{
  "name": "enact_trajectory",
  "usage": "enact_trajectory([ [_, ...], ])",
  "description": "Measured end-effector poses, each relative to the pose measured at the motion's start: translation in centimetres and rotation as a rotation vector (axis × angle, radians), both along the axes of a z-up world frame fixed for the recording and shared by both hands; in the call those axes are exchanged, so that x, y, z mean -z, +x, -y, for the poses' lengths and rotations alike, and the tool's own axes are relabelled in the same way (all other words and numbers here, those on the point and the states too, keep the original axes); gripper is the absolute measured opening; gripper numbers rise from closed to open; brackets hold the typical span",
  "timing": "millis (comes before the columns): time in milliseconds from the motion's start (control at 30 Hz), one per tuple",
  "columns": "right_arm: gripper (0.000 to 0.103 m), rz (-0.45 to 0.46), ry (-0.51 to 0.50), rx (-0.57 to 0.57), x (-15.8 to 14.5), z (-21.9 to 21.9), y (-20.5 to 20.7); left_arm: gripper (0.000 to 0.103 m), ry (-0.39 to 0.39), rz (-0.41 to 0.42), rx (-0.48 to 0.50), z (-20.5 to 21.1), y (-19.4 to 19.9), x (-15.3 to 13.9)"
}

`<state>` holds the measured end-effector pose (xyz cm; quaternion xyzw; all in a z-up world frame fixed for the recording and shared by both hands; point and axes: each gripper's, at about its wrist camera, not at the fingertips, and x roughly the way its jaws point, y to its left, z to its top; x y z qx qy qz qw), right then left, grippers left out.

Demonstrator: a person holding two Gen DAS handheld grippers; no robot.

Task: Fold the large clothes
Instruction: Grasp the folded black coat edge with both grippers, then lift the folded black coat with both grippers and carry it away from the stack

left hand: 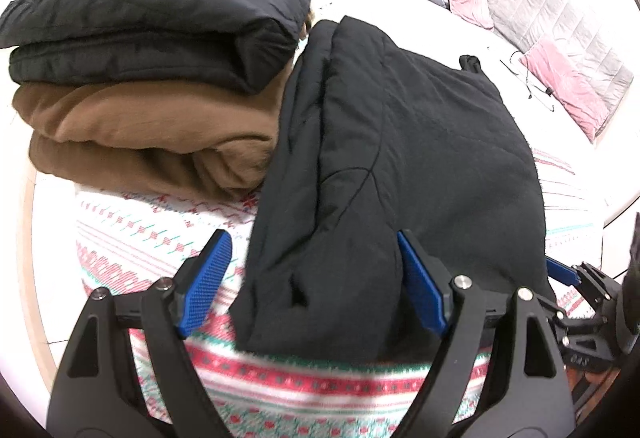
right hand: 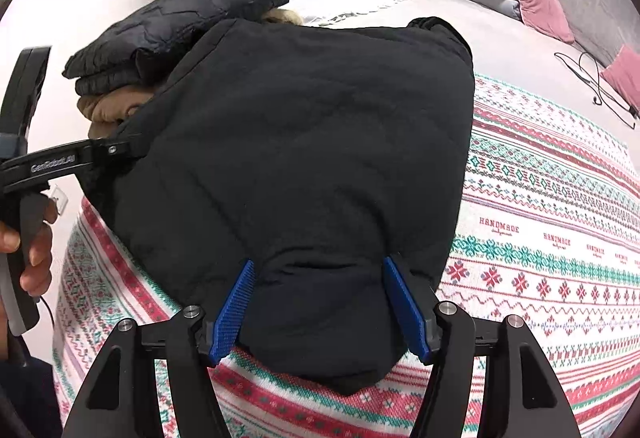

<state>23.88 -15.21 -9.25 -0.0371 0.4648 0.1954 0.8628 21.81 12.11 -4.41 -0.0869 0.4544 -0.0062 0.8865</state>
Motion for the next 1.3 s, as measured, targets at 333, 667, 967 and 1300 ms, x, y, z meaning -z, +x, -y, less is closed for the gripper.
enact_trajectory([
  [333, 0.067, 0.010, -0.023, 0.002, 0.9, -0.3, 0.2, 0.086, 0.050, -0.025, -0.011, -0.3, -0.5, 1.0],
  [667, 0.070, -0.005, 0.038, 0.006, 0.4, 0.7, 0.0, 0.089, -0.049, -0.035, -0.028, -1.9, -1.4, 0.2],
  [967, 0.075, -0.069, 0.230, 0.034, -1.2, 4.1, 0.5, 0.093, -0.201, -0.085, -0.063, -4.0, -2.3, 1.0],
  [1300, 0.082, -0.275, 0.556, 0.197, 1.7, 9.6, 3.3, 0.093, -0.322, -0.137, -0.049, -4.1, -2.4, 1.3],
])
